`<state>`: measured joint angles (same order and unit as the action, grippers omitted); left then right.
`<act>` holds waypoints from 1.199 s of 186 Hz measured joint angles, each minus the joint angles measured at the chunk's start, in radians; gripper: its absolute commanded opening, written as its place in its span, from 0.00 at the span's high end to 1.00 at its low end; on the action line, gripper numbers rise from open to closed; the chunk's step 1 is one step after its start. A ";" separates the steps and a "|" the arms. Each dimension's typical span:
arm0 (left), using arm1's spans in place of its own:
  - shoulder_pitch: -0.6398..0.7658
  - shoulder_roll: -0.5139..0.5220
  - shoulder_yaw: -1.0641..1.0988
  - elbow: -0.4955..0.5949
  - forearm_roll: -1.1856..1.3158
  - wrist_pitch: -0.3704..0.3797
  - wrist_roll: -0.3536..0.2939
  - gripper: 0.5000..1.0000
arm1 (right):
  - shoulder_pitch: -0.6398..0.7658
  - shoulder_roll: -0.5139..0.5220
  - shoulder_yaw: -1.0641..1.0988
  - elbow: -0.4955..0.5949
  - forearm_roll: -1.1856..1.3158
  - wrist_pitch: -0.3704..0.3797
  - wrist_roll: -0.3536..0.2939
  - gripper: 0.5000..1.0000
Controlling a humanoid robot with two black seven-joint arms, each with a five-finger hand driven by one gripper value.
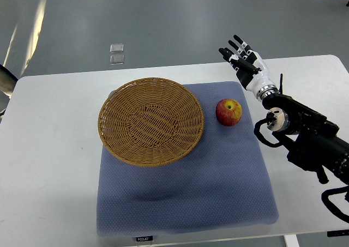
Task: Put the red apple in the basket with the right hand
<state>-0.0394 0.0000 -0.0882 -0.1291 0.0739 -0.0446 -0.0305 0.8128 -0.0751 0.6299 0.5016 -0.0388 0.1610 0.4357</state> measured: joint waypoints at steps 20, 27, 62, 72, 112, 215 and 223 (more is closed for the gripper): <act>0.000 0.000 0.000 -0.007 0.000 0.000 0.000 0.00 | 0.000 -0.004 0.000 0.000 0.001 0.000 0.000 0.15; -0.001 0.000 0.000 -0.007 0.000 0.000 0.000 0.00 | 0.000 -0.004 0.000 0.000 0.002 0.000 0.000 0.15; 0.000 0.000 -0.001 0.000 0.000 0.001 0.000 0.00 | -0.002 -0.006 0.002 0.001 0.009 0.000 0.000 0.15; 0.001 0.000 -0.001 0.000 0.000 0.001 0.000 0.00 | -0.005 -0.011 0.002 0.004 0.009 0.000 0.000 0.15; 0.017 0.000 -0.001 -0.002 0.000 0.000 0.000 0.00 | -0.007 -0.020 0.002 0.006 0.010 0.000 0.001 0.15; 0.039 0.000 -0.001 0.000 0.000 0.000 0.000 0.00 | 0.154 -0.167 -0.071 0.049 -0.367 -0.003 0.000 0.15; 0.038 0.000 -0.001 0.000 0.000 0.000 0.000 0.00 | 0.158 -0.174 -0.081 0.067 -0.427 -0.002 0.000 0.15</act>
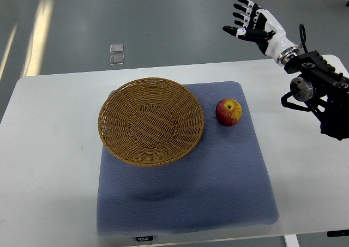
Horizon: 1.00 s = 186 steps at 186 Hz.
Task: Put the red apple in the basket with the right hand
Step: 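Swing the right hand over the red apple, fingers pointing down, then lower the right hand around the red apple and close the fingers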
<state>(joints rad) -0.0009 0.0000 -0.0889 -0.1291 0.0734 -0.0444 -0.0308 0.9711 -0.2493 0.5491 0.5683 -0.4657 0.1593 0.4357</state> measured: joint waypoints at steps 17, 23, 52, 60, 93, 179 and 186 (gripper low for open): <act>-0.001 0.000 0.000 0.000 0.000 0.000 0.000 0.00 | 0.003 -0.019 -0.026 0.052 -0.152 0.004 0.000 0.15; -0.001 0.000 0.000 0.000 0.000 0.000 0.000 0.00 | 0.004 -0.028 -0.033 0.067 -0.199 0.006 0.002 0.15; -0.001 0.000 0.000 0.000 0.000 0.000 0.000 0.00 | 0.012 -0.069 -0.053 0.135 -0.407 0.018 0.012 0.15; -0.001 0.000 0.000 0.000 0.000 0.000 0.000 0.00 | 0.020 -0.081 -0.062 0.149 -0.459 0.027 0.012 0.15; -0.001 0.000 0.000 0.000 0.000 0.000 0.000 0.00 | 0.059 -0.135 -0.121 0.177 -0.669 0.047 0.052 0.15; -0.001 0.000 0.000 0.000 0.000 0.000 0.000 0.00 | 0.209 -0.230 -0.403 0.308 -0.915 0.092 0.154 0.15; -0.001 0.000 0.000 0.000 0.000 0.000 0.000 0.00 | 0.221 -0.234 -0.424 0.314 -0.929 0.094 0.158 0.15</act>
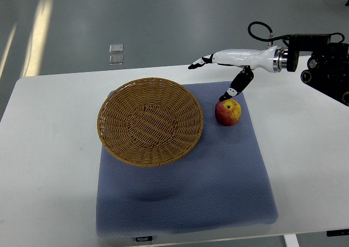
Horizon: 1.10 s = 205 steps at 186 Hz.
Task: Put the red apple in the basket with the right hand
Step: 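Lower the right hand around the red apple and close the fingers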
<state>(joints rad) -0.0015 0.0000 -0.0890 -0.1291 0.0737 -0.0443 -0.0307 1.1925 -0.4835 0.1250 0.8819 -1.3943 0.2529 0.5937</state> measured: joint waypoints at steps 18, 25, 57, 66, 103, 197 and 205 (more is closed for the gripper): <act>0.000 0.000 0.000 0.000 0.000 0.000 0.000 0.00 | 0.017 -0.001 -0.038 0.004 -0.039 0.001 0.009 0.15; 0.000 0.000 0.000 0.000 0.000 0.000 0.000 0.00 | 0.018 0.002 -0.047 0.004 -0.054 0.001 0.011 0.15; 0.000 0.000 0.000 0.000 0.000 0.000 0.000 0.00 | 0.003 0.014 -0.074 -0.001 -0.112 -0.014 0.009 0.15; 0.000 0.000 0.000 0.000 0.000 0.000 0.000 0.00 | -0.008 0.016 -0.080 -0.008 -0.119 -0.029 0.006 0.15; 0.000 0.000 0.000 0.000 0.000 0.000 0.000 0.00 | -0.032 0.018 -0.120 -0.046 -0.130 -0.095 0.002 0.15; 0.000 0.000 0.000 0.000 0.000 0.000 0.000 0.00 | -0.071 0.041 -0.170 -0.109 -0.132 -0.190 0.001 0.16; 0.000 0.000 0.000 0.000 0.000 0.000 0.000 0.00 | -0.073 0.045 -0.173 -0.111 -0.132 -0.196 0.001 0.16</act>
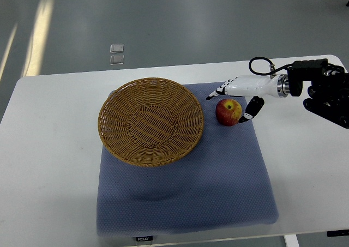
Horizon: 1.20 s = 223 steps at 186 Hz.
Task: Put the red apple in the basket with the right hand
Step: 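Lower the right hand around the red apple and close the fingers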
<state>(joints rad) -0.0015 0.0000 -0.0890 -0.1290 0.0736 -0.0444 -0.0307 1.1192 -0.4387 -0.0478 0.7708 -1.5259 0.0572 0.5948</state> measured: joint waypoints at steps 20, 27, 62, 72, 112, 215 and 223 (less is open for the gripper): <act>0.000 0.000 0.000 0.000 0.000 0.000 0.000 0.00 | -0.007 0.010 -0.003 -0.008 0.000 -0.011 -0.001 0.17; 0.000 0.000 0.000 0.000 0.000 0.000 0.000 0.00 | -0.009 0.013 -0.004 -0.011 0.001 -0.014 -0.001 0.17; 0.000 0.000 0.000 0.000 0.000 0.000 0.000 0.00 | -0.024 0.024 -0.004 -0.019 0.001 -0.026 -0.002 0.17; 0.000 0.000 0.000 0.000 0.000 0.000 0.000 0.00 | -0.027 0.025 -0.004 -0.020 0.001 -0.036 -0.006 0.17; 0.000 0.000 0.000 0.000 0.000 0.000 0.000 0.00 | -0.030 0.027 -0.004 -0.022 0.000 -0.043 -0.022 0.20; 0.000 0.000 0.000 0.000 0.000 0.000 0.000 0.00 | -0.032 0.040 -0.020 -0.027 0.001 -0.038 -0.024 0.53; 0.000 0.000 0.000 0.000 0.000 0.000 0.000 0.00 | -0.032 0.040 -0.020 -0.027 0.001 -0.037 -0.024 0.56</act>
<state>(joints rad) -0.0015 0.0000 -0.0890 -0.1289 0.0735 -0.0443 -0.0307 1.0876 -0.3989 -0.0674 0.7441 -1.5250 0.0201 0.5705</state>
